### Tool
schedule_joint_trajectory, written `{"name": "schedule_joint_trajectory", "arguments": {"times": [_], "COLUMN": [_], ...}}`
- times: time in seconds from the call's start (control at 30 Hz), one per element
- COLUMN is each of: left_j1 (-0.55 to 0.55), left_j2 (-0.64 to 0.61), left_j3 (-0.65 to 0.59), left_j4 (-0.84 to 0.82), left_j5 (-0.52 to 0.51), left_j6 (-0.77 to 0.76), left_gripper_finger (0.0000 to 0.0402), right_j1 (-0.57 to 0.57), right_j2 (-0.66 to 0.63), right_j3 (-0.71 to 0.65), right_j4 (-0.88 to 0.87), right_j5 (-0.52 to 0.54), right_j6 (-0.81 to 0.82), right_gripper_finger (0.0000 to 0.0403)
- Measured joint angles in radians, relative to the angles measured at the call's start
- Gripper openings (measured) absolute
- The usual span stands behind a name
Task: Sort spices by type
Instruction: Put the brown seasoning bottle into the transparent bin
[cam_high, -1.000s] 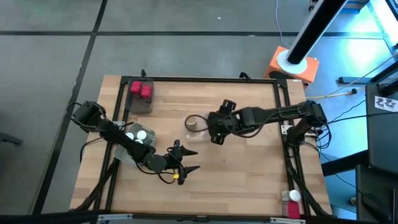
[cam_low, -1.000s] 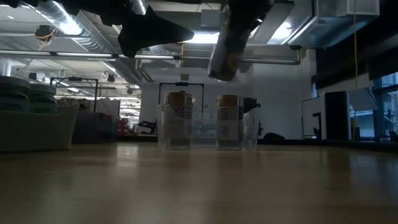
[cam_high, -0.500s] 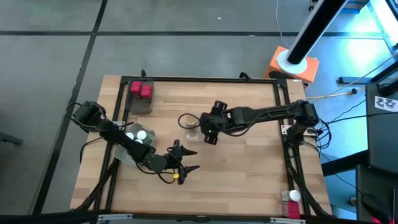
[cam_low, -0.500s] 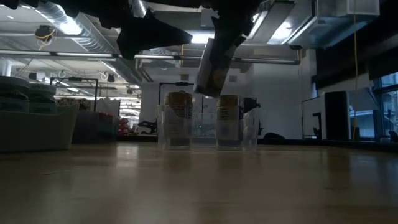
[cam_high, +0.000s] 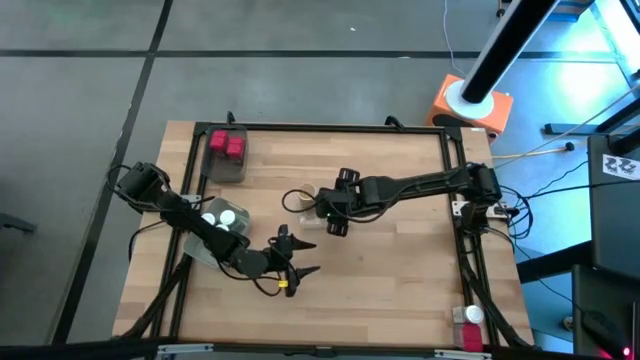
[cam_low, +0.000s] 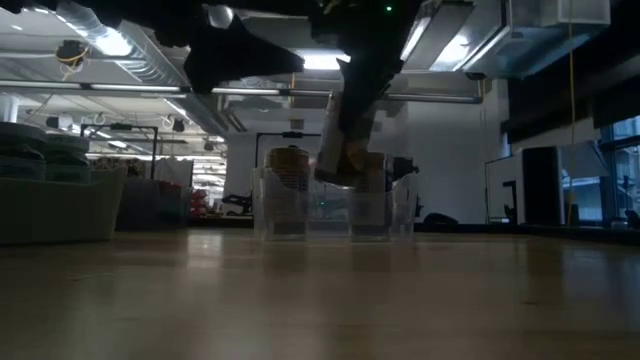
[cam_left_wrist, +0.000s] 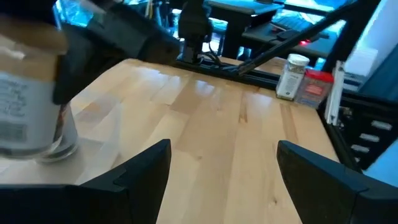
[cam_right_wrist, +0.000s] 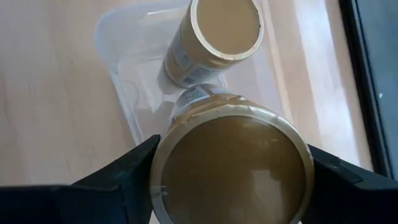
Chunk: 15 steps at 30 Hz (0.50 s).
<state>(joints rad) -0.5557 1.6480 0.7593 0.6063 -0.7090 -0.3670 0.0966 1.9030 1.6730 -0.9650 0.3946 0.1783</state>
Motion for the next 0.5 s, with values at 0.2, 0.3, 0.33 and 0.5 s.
{"name": "schedule_joint_trajectory", "arguments": {"times": [0.2,0.3,0.33,0.5], "left_j1": [-0.052,-0.07,-0.074,-0.075], "left_j2": [-0.023,-0.024,-0.024,-0.024], "left_j3": [0.0,0.0,0.0,0.001], "left_j4": [0.002,0.004,0.001,-0.018], "left_j5": [0.0,0.0,0.0,0.001], "left_j6": [0.066,0.08,0.081,0.067], "left_gripper_finger": [0.0276,0.0276,0.0276,0.0276], "right_j1": [-0.009,-0.013,-0.014,-0.028], "right_j2": [0.0,0.008,0.01,0.01], "right_j3": [-0.002,-0.033,-0.046,-0.122], "right_j4": [0.008,0.069,0.075,0.162], "right_j5": [-0.013,-0.013,-0.014,-0.032], "right_j6": [-0.005,-0.022,-0.025,-0.024], "right_gripper_finger": [0.0284,0.0284,0.0284,0.0284]}}
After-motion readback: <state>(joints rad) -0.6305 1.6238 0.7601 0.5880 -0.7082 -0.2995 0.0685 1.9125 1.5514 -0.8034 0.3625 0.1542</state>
